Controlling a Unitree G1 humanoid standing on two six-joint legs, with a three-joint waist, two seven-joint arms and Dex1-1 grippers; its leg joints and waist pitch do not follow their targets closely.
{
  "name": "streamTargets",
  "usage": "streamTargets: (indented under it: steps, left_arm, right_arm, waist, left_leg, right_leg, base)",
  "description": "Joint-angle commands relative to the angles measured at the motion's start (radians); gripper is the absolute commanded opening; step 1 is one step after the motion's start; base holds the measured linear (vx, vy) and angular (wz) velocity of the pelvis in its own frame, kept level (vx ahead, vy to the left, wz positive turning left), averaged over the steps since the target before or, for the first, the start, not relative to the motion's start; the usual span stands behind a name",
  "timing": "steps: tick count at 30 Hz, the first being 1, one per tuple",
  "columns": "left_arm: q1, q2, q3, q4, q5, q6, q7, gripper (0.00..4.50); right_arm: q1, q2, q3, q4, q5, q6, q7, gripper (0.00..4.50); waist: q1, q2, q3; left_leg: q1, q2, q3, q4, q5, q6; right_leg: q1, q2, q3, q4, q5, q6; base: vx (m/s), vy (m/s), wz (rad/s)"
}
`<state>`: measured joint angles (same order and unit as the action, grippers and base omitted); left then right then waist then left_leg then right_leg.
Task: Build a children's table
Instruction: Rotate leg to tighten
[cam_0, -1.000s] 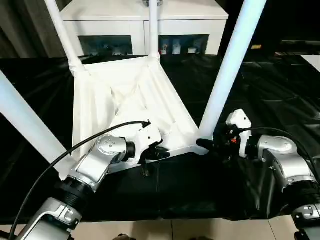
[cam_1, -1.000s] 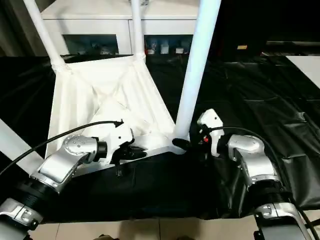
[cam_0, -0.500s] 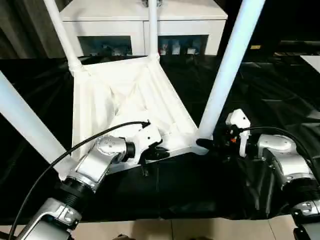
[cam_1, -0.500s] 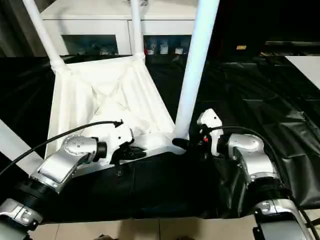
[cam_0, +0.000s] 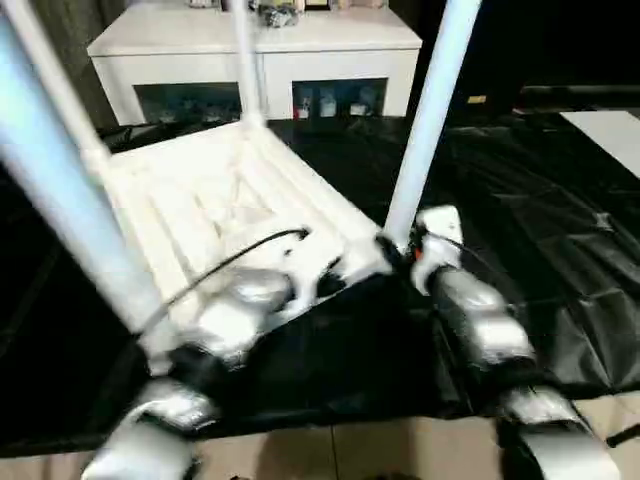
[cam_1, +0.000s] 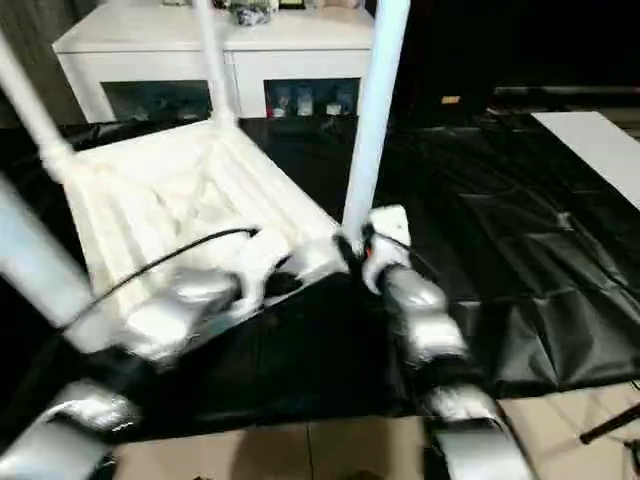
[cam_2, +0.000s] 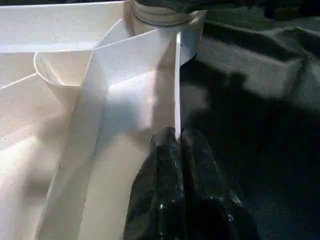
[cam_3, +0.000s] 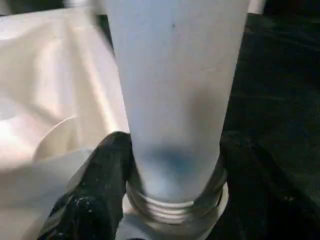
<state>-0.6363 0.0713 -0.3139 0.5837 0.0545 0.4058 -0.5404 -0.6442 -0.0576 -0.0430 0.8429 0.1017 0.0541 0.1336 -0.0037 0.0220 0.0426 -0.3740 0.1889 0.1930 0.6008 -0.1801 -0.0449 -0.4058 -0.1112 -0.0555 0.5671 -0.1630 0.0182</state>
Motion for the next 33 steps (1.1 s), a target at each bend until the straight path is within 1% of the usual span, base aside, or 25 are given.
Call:
streamTargets:
  steps: [1,3,4,5,6,7,8,10,11,12,13,14,15,16,17,18,20,23,25,27,28,30,31,32,33]
  left_arm:
    - [-0.049,-0.037,-0.017,0.058,0.034,-0.035,0.085,0.0]
    - [-0.059,-0.039,-0.026,0.08,0.05,-0.055,0.097,0.0]
    - [-0.056,-0.032,-0.027,0.078,0.053,-0.059,0.094,0.0]
    - [-0.054,-0.029,-0.025,0.078,0.055,-0.06,0.092,0.0]
    - [-0.052,-0.022,-0.025,0.076,0.057,-0.06,0.085,0.0]
    - [-0.045,-0.01,-0.016,0.069,0.053,-0.056,0.072,0.0]
    - [-0.044,-0.005,-0.012,0.069,0.051,-0.059,0.068,0.0]
    - [-0.04,0.007,-0.014,0.066,0.058,-0.064,0.059,0.0]
    - [-0.036,0.026,-0.017,0.062,0.062,-0.076,0.037,0.0]
    - [-0.03,0.036,-0.012,0.052,0.059,-0.077,0.028,0.0]
    - [-0.024,0.046,-0.008,0.041,0.055,-0.075,0.016,0.0]
    - [-0.021,0.051,-0.009,0.036,0.054,-0.076,0.009,0.0]
    - [-0.006,0.079,-0.015,0.005,0.05,-0.079,-0.031,0.0]
    - [0.005,0.099,-0.019,-0.017,0.048,-0.084,-0.06,0.0]
    - [0.022,0.128,-0.029,-0.051,0.04,-0.095,-0.112,0.0]
    - [0.038,0.156,-0.038,-0.082,0.03,-0.088,-0.161,0.0]
    - [0.044,0.167,-0.043,-0.092,0.027,-0.091,-0.183,0.0]
    - [0.089,0.259,-0.082,-0.174,-0.012,-0.173,-0.372,0.0]
    - [0.108,0.293,-0.088,-0.213,-0.035,-0.176,-0.44,0.0]
    - [0.12,0.332,-0.085,-0.258,-0.041,-0.165,-0.476,0.0]
    - [0.118,0.334,-0.079,-0.259,-0.038,-0.168,-0.468,0.0]
    - [0.114,0.33,-0.065,-0.263,-0.043,-0.156,-0.459,0.0]
    - [0.11,0.323,-0.056,-0.262,-0.053,-0.142,-0.457,0.27]
    - [0.105,0.31,-0.046,-0.263,-0.068,-0.123,-0.456,0.27]
    - [0.1,0.299,-0.043,-0.261,-0.077,-0.11,-0.453,0.54]
  right_arm:
    - [0.002,0.082,0.034,0.075,-0.014,0.044,-0.018,2.49]
    - [-0.01,0.102,0.037,0.079,-0.015,0.031,0.003,2.49]
    - [-0.008,0.1,0.041,0.06,-0.012,0.014,0.039,2.49]
    - [-0.009,0.098,0.043,0.05,-0.011,0.0,0.056,2.83]
    - [-0.008,0.091,0.048,0.04,-0.018,-0.014,0.059,2.83]
    - [-0.006,0.067,0.055,0.023,-0.029,-0.025,0.065,3.04]
    - [-0.007,0.057,0.059,0.017,-0.032,-0.03,0.073,3.2]
    - [-0.007,0.041,0.055,0.005,-0.032,-0.035,0.075,3.28]
    - [-0.007,0.016,0.049,-0.017,-0.03,-0.034,0.095,3.39]
    - [-0.002,-0.001,0.048,-0.04,-0.021,-0.024,0.13,3.52]
    - [0.006,-0.02,0.048,-0.067,-0.011,-0.006,0.171,3.52]
    - [0.01,-0.028,0.049,-0.078,-0.008,0.0,0.187,3.52]
    - [0.033,-0.078,0.062,-0.139,0.007,0.032,0.287,3.52]
    - [0.056,-0.12,0.08,-0.187,0.017,0.05,0.368,3.52]
    - [0.088,-0.179,0.104,-0.243,0.024,0.065,0.473,3.52]
    - [0.117,-0.234,0.125,-0.282,0.025,0.07,0.559,3.52]
    - [0.127,-0.255,0.132,-0.292,0.023,0.07,0.59,3.52]
    - [0.184,-0.348,0.155,-0.343,0.026,0.073,0.709,3.52]
    - [0.201,-0.366,0.15,-0.365,0.036,0.086,0.732,3.52]
    - [0.227,-0.387,0.147,-0.41,0.05,0.106,0.754,3.52]
    - [0.231,-0.388,0.145,-0.417,0.053,0.11,0.749,3.52]
    - [0.236,-0.389,0.138,-0.43,0.058,0.119,0.749,3.52]
    - [0.237,-0.388,0.135,-0.432,0.06,0.122,0.748,3.6]
    - [0.237,-0.386,0.132,-0.434,0.06,0.123,0.745,3.6]
    - [0.238,-0.385,0.131,-0.436,0.059,0.124,0.744,3.63]
  waist:
    - [-0.011,0.003,-0.047]
    - [-0.013,0.006,-0.046]
    - [-0.013,0.0,-0.046]
    - [-0.014,0.002,-0.047]
    - [-0.014,0.0,-0.049]
    - [-0.012,-0.007,-0.049]
    - [-0.009,-0.007,-0.049]
    - [-0.012,-0.007,-0.049]
    - [-0.02,-0.013,-0.05]
    - [-0.021,-0.009,-0.052]
    - [-0.021,-0.01,-0.052]
    - [-0.019,-0.01,-0.052]
    - [-0.013,-0.011,-0.052]
    - [-0.011,-0.01,-0.052]
    - [-0.005,-0.012,-0.054]
    - [0.003,-0.012,-0.055]
    - [0.003,-0.01,-0.057]
    - [0.014,-0.007,-0.058]
    - [0.02,-0.009,-0.059]
    - [0.029,-0.003,-0.059]
    - [0.036,-0.003,-0.061]
    - [0.041,-0.006,-0.061]
    - [0.042,-0.005,-0.063]
    - [0.044,-0.003,-0.065]
    - [0.044,-0.005,-0.066]
  left_leg:
    - [0.043,0.021,-0.032,-0.093,-0.603,-0.041]
    - [0.044,0.022,-0.037,-0.098,-0.638,-0.038]
    - [0.049,0.023,-0.037,-0.098,-0.65,-0.038]
    - [0.049,0.023,-0.038,-0.099,-0.653,-0.037]
    - [0.041,0.025,-0.04,-0.104,-0.639,-0.035]
    - [0.034,0.026,-0.039,-0.107,-0.618,-0.031]
    - [0.034,0.024,-0.036,-0.105,-0.603,-0.028]
    - [0.027,0.023,-0.038,-0.105,-0.595,-0.025]
    - [0.012,0.022,-0.041,-0.108,-0.573,-0.021]
    - [0.007,0.024,-0.045,-0.11,-0.553,-0.02]
    - [0.009,0.024,-0.044,-0.108,-0.548,-0.016]
    - [0.013,0.024,-0.042,-0.107,-0.546,-0.012]
    - [0.018,0.024,-0.036,-0.103,-0.535,-0.004]
    - [0.017,0.024,-0.036,-0.103,-0.521,0.001]
    - [0.009,0.028,-0.033,-0.104,-0.483,0.014]
    - [0.009,0.03,-0.031,-0.103,-0.458,0.027]
    - [0.009,0.031,-0.026,-0.1,-0.428,0.032]
    - [0.008,0.032,-0.024,-0.097,-0.397,0.038]
    - [0.013,0.032,-0.019,-0.094,-0.377,0.036]
    - [0.022,0.035,-0.012,-0.092,-0.36,0.035]
    - [0.023,0.036,-0.008,-0.089,-0.341,0.039]
    - [0.023,0.036,-0.002,-0.086,-0.318,0.036]
    - [0.013,0.035,-0.004,-0.086,-0.279,0.038]
    - [0.013,0.035,-0.004,-0.085,-0.254,0.039]
    - [0.012,0.034,-0.003,-0.082,-0.239,0.043]
  right_leg:
    - [0.006,-0.015,-0.008,-0.102,-0.548,-0.108]
    - [0.013,-0.017,-0.018,-0.109,-0.543,-0.102]
    - [0.011,-0.019,-0.021,-0.112,-0.54,-0.1]
    - [0.013,-0.02,-0.022,-0.112,-0.53,-0.101]
    - [0.021,-0.022,-0.019,-0.108,-0.505,-0.107]
    - [0.024,-0.025,-0.014,-0.102,-0.493,-0.114]
    - [0.021,-0.028,-0.01,-0.103,-0.497,-0.121]
    - [0.025,-0.03,-0.011,-0.101,-0.506,-0.12]
    - [0.036,-0.032,-0.012,-0.096,-0.505,-0.114]
    - [0.042,-0.033,-0.011,-0.094,-0.495,-0.108]
    - [0.035,-0.033,-0.007,-0.094,-0.48,-0.121]
    - [0.033,-0.032,-0.006,-0.095,-0.473,-0.128]
    - [0.028,-0.033,-0.001,-0.096,-0.454,-0.144]
    - [0.031,-0.032,0.0,-0.094,-0.439,-0.15]
    - [0.037,-0.033,0.005,-0.087,-0.395,-0.161]
    - [0.04,-0.031,0.006,-0.083,-0.36,-0.171]
    - [0.036,-0.03,0.01,-0.076,-0.315,-0.202]
    - [0.035,-0.033,0.012,-0.072,-0.308,-0.216]
    - [0.029,-0.029,0.018,-0.065,-0.274,-0.231]
    - [0.023,-0.024,0.021,-0.061,-0.234,-0.247]
    - [0.025,-0.022,0.022,-0.053,-0.209,-0.254]
    - [0.022,-0.02,0.026,-0.048,-0.192,-0.255]
    - [0.033,-0.023,0.026,-0.04,-0.165,-0.257]
    - [0.033,-0.022,0.025,-0.036,-0.143,-0.261]
    - [0.035,-0.023,0.025,-0.034,-0.126,-0.265]
  base:
    - [0.0,0.0,0.0]
    - [0.0,0.0,0.0]
    - [0.0,0.0,0.0]
    - [0.0,0.0,0.0]
    - [0.0,0.0,0.0]
    - [0.0,0.0,0.0]
    - [0.0,0.0,0.0]
    - [0.0,0.0,0.0]
    - [0.0,0.0,0.0]
    - [0.0,0.0,0.0]
    - [0.0,0.0,0.0]
    - [0.0,0.0,0.0]
    - [0.0,0.0,0.0]
    - [0.0,0.0,0.0]
    - [0.0,0.0,0.0]
    - [0.0,0.0,0.0]
    - [0.0,0.0,0.0]
    - [0.0,0.0,0.0]
    - [0.0,0.0,0.0]
    - [0.0,0.0,0.0]
    - [0.0,0.0,0.0]
    - [0.0,0.0,0.0]
    - [0.0,0.0,0.0]
    - [0.0,0.0,0.0]
    - [0.0,0.0,0.0]
